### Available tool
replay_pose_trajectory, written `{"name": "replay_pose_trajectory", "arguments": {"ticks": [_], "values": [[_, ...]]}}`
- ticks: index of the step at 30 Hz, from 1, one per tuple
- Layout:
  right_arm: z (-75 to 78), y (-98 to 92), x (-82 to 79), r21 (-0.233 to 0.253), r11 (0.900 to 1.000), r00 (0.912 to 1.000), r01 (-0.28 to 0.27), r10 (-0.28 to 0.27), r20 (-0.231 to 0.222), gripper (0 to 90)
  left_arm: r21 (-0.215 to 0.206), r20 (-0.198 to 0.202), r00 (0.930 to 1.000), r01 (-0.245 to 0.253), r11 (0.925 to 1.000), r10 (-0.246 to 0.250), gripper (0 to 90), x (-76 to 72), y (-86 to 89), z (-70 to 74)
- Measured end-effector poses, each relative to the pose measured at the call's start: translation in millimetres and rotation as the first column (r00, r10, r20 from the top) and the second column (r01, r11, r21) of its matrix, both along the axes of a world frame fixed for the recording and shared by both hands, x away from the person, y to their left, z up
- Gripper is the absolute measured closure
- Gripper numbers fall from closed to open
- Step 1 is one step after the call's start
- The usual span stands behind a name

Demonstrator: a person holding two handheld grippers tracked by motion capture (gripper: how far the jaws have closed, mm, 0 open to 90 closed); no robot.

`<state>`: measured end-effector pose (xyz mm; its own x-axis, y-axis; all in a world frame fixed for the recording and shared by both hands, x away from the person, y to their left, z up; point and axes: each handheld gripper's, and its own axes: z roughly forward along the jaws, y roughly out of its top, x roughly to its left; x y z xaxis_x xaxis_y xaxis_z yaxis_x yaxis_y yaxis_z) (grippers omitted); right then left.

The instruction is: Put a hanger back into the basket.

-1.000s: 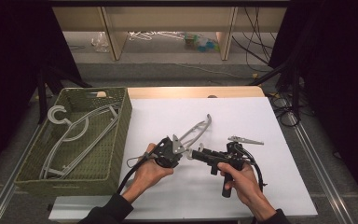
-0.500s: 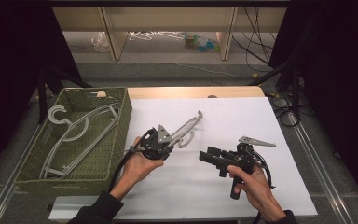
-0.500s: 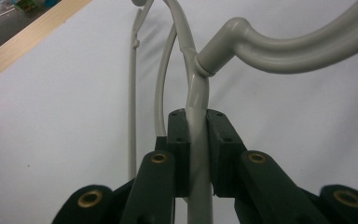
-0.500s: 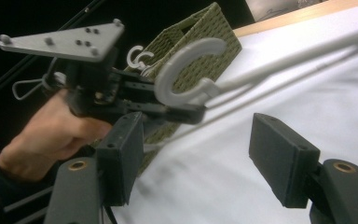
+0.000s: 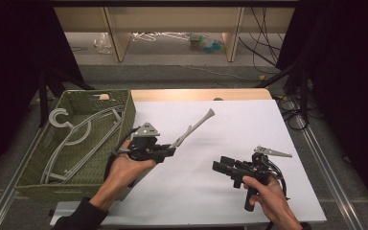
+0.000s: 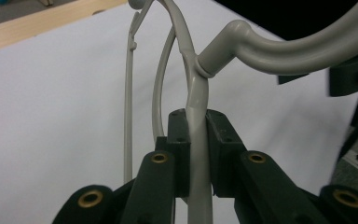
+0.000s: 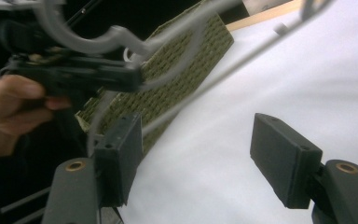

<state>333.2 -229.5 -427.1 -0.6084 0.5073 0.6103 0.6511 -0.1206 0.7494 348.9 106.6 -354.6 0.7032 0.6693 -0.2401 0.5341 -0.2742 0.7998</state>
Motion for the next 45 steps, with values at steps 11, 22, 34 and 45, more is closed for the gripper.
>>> {"name": "replay_pose_trajectory", "arguments": {"ticks": [11, 22, 34, 45], "values": [[-1.8, -9.2, -6.8, 0.007, 1.000, 1.0000, 0.008, -0.008, 0.005, 33.7, -0.109, 0.080, 0.9966, -0.010, 0.9940, 0.019, 80.6, -17.4, 77.5, 42.4], [-1.4, -12.1, -9.0, 0.001, 1.000, 0.9998, 0.009, -0.009, 0.015, 27.9, -0.142, 0.063, 0.9904, -0.113, 0.9835, 0.123, 80.7, -13.8, 147.3, 56.2], [1.2, -15.8, -13.4, -0.097, 0.994, 0.9941, 0.052, -0.043, 0.100, 21.0, -0.134, 0.064, 0.9822, -0.167, 0.9768, 0.176, 81.2, -0.2, 193.8, 53.0], [6.4, -16.8, -19.9, -0.212, 0.973, 0.9824, 0.092, -0.054, 0.179, 20.4, -0.097, 0.050, 0.9837, -0.167, 0.9811, 0.172, 81.1, 15.7, 217.9, 55.3]]}}
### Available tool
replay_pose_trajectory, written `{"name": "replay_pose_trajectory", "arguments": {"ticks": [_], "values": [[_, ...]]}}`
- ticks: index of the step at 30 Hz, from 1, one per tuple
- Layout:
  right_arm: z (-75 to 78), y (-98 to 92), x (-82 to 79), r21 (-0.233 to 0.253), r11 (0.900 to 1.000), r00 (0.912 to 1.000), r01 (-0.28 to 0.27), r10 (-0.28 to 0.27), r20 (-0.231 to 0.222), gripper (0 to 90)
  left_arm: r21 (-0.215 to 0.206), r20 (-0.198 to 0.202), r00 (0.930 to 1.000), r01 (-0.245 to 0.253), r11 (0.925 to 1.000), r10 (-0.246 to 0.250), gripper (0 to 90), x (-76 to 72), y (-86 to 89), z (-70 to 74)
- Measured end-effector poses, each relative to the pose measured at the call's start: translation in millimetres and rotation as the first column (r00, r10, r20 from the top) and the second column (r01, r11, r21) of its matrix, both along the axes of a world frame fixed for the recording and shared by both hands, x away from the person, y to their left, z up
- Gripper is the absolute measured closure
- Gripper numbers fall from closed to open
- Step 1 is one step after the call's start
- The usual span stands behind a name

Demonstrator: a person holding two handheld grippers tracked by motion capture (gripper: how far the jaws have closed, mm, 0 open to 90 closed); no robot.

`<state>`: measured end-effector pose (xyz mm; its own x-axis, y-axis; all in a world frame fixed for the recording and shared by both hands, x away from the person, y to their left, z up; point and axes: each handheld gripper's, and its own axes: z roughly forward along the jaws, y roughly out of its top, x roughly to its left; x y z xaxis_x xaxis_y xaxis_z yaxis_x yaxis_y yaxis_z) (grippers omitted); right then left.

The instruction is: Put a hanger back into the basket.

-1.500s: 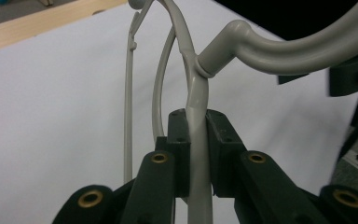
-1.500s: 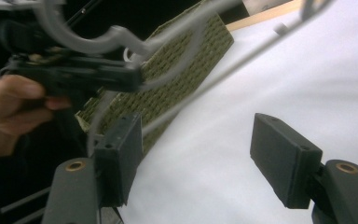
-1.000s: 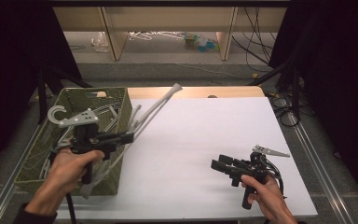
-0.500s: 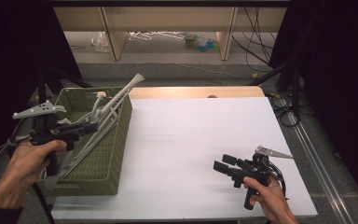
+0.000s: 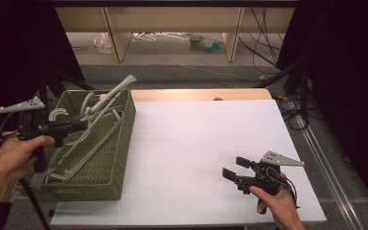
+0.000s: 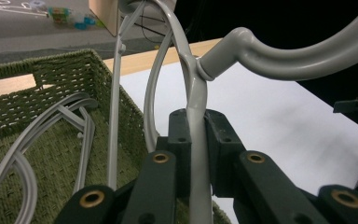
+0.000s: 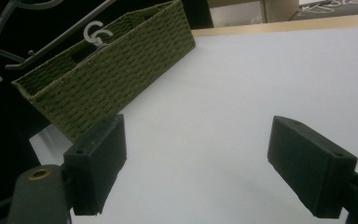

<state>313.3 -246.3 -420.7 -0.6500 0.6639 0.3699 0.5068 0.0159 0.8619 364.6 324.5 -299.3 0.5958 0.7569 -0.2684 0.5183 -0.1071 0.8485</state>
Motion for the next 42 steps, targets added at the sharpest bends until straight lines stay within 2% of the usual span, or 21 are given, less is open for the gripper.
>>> {"name": "replay_pose_trajectory", "arguments": {"ticks": [2, 3, 5, 6, 7, 8, 11, 15, 19, 20, 23, 31, 37, 39, 40, 42], "values": [[-0.3, 0.2, -0.3, 0.009, 1.000, 0.9999, -0.001, 0.001, -0.011, 20.4, 0.010, -0.005, 0.9999, 0.011, 0.9999, -0.010, 81.1, 3.4, 3.7, -0.7], [-0.6, -0.2, 0.2, 0.006, 1.000, 1.0000, 0.002, -0.002, 0.002, 20.5, 0.018, -0.005, 0.9999, 0.012, 0.9998, -0.011, 81.2, 4.8, 5.0, -1.3], [-0.5, -0.3, 0.2, 0.005, 1.000, 1.0000, 0.003, -0.003, 0.003, 20.5, 0.042, -0.008, 0.9999, 0.015, 0.9990, -0.014, 81.1, 7.4, 6.6, -3.1], [-0.6, -0.3, 0.1, 0.006, 1.000, 1.0000, 0.000, 0.000, 0.001, 20.6, 0.062, 0.005, 1.0000, 0.006, 0.9980, -0.006, 81.1, 7.6, 7.3, -3.4], [-0.3, -0.4, -0.5, 0.004, 1.000, 0.9999, -0.004, 0.004, -0.011, 20.6, 0.064, -0.002, 0.9999, 0.013, 0.9979, -0.013, 81.1, 8.4, 9.0, -3.9], [-1.9, -0.5, 0.7, -0.005, 1.000, 1.0000, -0.006, 0.006, 0.007, 20.6, 0.067, 0.009, 0.9999, 0.009, 0.9977, -0.010, 81.1, 9.1, 10.8, -5.3], [-1.6, 0.4, -0.7, 0.000, 1.000, 0.9997, -0.018, 0.018, -0.015, 20.7, 0.082, 0.005, 1.0000, 0.000, 0.9967, -0.001, 81.2, 12.5, 18.1, -10.7], [-2.6, 1.8, -0.1, 0.003, 1.000, 0.9997, -0.025, 0.025, 0.000, 20.9, 0.095, -0.020, 0.9998, -0.006, 0.9955, 0.008, 81.0, 15.7, 26.4, -18.2], [-3.9, 2.6, 0.4, 0.004, 1.000, 0.9995, -0.031, 0.031, -0.007, 21.0, 0.119, -0.039, 0.9993, 0.002, 0.9929, 0.003, 81.1, 17.7, 33.0, -24.4], [-3.2, 1.9, -0.2, -0.002, 0.999, 0.9993, -0.032, 0.032, -0.021, 21.0, 0.126, -0.043, 0.9991, 0.005, 0.9920, 0.000, 81.0, 17.9, 34.1, -25.9], [-4.6, 2.0, 1.0, -0.007, 1.000, 0.9995, -0.029, 0.029, -0.008, 21.1, 0.131, -0.055, 0.9985, 0.004, 0.9914, 0.003, 81.0, 18.7, 34.9, -31.1], [-4.1, 2.0, 0.9, -0.006, 0.999, 0.9993, -0.034, 0.034, -0.015, 21.3, 0.166, -0.082, 0.9966, 0.005, 0.9861, 0.009, 80.8, 31.2, 31.0, -39.0], [-4.6, 2.3, 1.0, -0.002, 0.999, 0.9991, -0.035, 0.035, -0.025, 21.5, 0.159, -0.105, 0.9945, 0.018, 0.9871, -0.001, 81.4, 42.1, 25.8, -46.1], [-4.6, 1.8, 1.4, -0.009, 0.999, 0.9994, -0.033, 0.033, -0.011, 21.6, 0.137, -0.112, 0.9937, 0.013, 0.9904, 0.002, 81.3, 42.6, 27.7, -48.9], [-4.2, 1.7, 1.0, -0.011, 0.999, 0.9991, -0.036, 0.036, -0.024, 21.6, 0.126, -0.110, 0.9939, 0.009, 0.9919, 0.005, 81.3, 42.0, 28.0, -50.3], [-5.1, 2.7, 1.4, -0.002, 0.999, 0.9990, -0.038, 0.038, -0.024, 21.7, 0.141, -0.109, 0.9940, 0.007, 0.9900, 0.008, 81.2, 42.3, 31.1, -51.8]]}}
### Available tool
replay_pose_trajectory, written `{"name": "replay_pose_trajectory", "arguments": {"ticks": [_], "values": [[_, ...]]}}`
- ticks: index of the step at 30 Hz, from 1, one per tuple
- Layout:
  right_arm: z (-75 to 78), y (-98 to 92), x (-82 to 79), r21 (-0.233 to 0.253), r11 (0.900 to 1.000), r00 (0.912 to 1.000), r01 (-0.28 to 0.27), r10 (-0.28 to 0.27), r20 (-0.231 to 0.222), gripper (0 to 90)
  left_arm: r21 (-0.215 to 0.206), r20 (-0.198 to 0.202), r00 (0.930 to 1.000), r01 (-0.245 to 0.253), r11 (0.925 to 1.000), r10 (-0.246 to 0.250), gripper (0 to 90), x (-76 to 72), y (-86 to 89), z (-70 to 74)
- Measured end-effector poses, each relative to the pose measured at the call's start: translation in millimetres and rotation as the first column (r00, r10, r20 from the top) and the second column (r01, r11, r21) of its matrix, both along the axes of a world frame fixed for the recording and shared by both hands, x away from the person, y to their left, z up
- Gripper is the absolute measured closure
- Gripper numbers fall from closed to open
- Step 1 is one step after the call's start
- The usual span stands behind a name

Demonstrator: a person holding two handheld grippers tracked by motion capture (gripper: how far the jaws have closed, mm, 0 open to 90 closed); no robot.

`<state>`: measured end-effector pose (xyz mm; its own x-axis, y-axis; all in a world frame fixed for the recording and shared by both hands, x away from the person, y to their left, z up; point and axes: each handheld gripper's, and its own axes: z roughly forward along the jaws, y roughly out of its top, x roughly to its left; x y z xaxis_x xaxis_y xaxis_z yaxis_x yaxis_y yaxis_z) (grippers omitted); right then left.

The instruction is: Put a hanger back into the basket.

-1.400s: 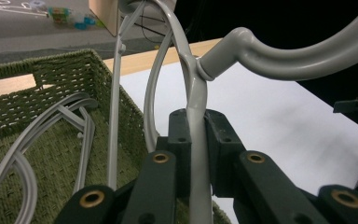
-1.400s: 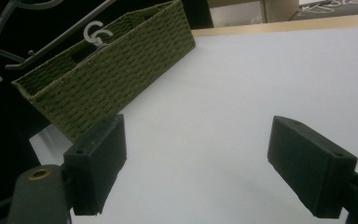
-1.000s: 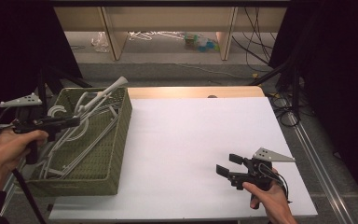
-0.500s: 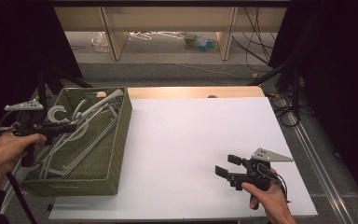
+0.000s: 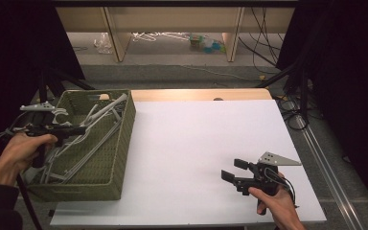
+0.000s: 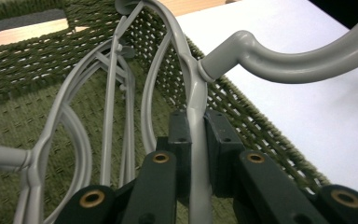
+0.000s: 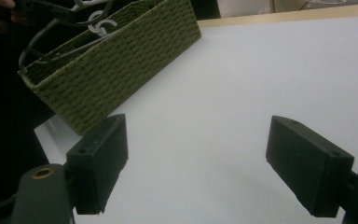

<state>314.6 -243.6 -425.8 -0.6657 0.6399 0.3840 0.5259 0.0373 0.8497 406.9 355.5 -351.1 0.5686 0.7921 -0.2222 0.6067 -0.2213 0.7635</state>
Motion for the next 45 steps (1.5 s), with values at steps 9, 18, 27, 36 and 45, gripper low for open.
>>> {"name": "replay_pose_trajectory", "arguments": {"ticks": [9, 18, 27, 36, 45], "values": [[0.4, -0.2, 0.2, -0.007, 1.000, 1.0000, -0.001, 0.001, 0.003, 21.8, 0.073, -0.034, 0.9964, -0.075, 0.9945, 0.077, 79.4, 2.6, 7.8, -17.2], [1.2, 0.2, -0.2, -0.004, 1.000, 1.0000, -0.005, 0.005, 0.004, 21.9, 0.156, -0.032, 0.9820, -0.179, 0.9714, 0.186, 74.9, 1.8, 16.6, -21.0], [0.5, 0.6, 0.4, -0.006, 1.000, 1.0000, -0.006, 0.006, 0.008, 22.0, 0.220, -0.012, 0.9450, -0.316, 0.9229, 0.327, 72.6, 5.5, 23.6, -38.2], [1.2, 0.2, -0.2, -0.007, 1.000, 1.0000, -0.008, 0.008, 0.005, 22.1, 0.277, -0.021, 0.9235, -0.363, 0.8897, 0.383, 71.1, 7.7, 24.3, -45.9], [1.2, 0.4, -0.3, -0.007, 1.000, 1.0000, -0.009, 0.009, 0.005, 22.1, 0.274, -0.030, 0.9114, -0.387, 0.8802, 0.411, 71.3, 8.9, 29.2, -50.5]]}}
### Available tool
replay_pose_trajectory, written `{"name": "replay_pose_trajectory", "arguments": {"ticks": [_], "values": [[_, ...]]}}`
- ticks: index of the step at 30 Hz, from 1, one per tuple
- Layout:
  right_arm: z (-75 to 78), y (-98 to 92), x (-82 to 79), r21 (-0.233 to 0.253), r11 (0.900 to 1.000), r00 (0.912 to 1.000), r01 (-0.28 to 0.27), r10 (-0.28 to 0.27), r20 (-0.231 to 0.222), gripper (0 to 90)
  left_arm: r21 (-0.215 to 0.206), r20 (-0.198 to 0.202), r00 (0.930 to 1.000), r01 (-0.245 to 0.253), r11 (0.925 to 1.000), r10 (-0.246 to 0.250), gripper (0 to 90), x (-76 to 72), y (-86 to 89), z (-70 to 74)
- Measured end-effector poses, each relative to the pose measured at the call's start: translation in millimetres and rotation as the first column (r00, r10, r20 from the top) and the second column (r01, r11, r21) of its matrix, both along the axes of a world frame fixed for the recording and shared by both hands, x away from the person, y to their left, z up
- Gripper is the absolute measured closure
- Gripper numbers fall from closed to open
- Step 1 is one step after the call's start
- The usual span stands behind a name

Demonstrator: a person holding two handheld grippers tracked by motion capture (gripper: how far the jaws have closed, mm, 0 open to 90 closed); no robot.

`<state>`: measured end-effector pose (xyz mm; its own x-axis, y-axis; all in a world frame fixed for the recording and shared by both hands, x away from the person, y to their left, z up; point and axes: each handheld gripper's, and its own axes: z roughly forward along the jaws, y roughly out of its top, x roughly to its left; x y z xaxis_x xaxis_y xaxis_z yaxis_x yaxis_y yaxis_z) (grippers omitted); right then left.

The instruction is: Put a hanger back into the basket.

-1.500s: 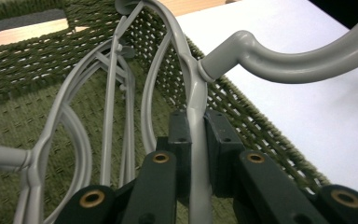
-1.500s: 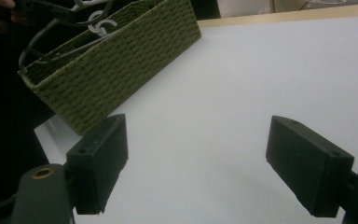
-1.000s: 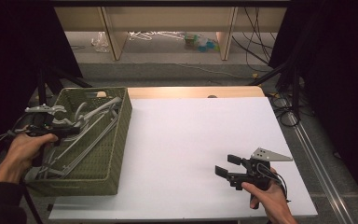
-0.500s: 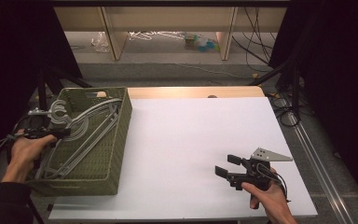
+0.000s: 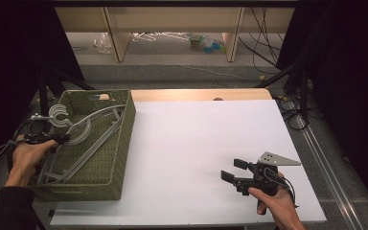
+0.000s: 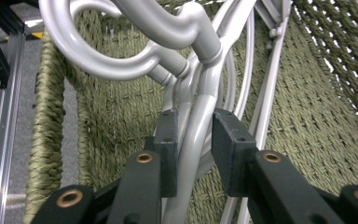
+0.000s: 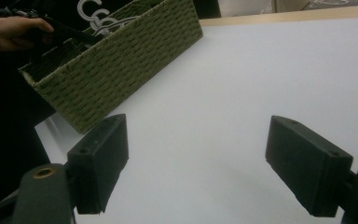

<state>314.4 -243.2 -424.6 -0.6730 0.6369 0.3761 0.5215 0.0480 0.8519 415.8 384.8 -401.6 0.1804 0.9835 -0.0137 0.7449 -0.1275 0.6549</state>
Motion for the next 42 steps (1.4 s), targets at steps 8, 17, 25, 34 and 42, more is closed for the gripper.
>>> {"name": "replay_pose_trajectory", "arguments": {"ticks": [8, 17, 25, 34, 42], "values": [[-0.9, -1.0, 1.0, -0.010, 1.000, 1.0000, 0.003, -0.003, 0.005, 22.0, 0.042, 0.024, 0.9991, -0.036, 0.9985, 0.035, 50.0, -6.1, -9.0, 0.3], [-1.7, -0.3, 1.1, -0.010, 1.000, 0.9999, 0.003, -0.003, 0.011, 22.0, -0.034, 0.167, 0.9855, 0.034, 0.9988, -0.028, 39.6, -26.2, -24.1, 23.5], [-2.2, -0.2, 1.7, -0.012, 1.000, 0.9997, 0.002, -0.002, 0.026, 22.0, -0.102, 0.247, 0.9656, 0.108, 0.9888, -0.080, 33.4, -43.3, -51.2, 39.3], [-2.4, 0.9, 1.3, -0.004, 1.000, 0.9997, 0.002, -0.002, 0.023, 20.9, -0.201, 0.310, 0.9432, 0.187, 0.9616, -0.118, 30.5, -56.8, -81.2, 48.8], [-2.4, 0.5, 1.2, -0.006, 1.000, 0.9996, 0.003, -0.002, 0.027, 20.0, -0.186, 0.345, 0.9165, 0.277, 0.9426, -0.202, 28.4, -68.9, -113.0, 51.6]]}}
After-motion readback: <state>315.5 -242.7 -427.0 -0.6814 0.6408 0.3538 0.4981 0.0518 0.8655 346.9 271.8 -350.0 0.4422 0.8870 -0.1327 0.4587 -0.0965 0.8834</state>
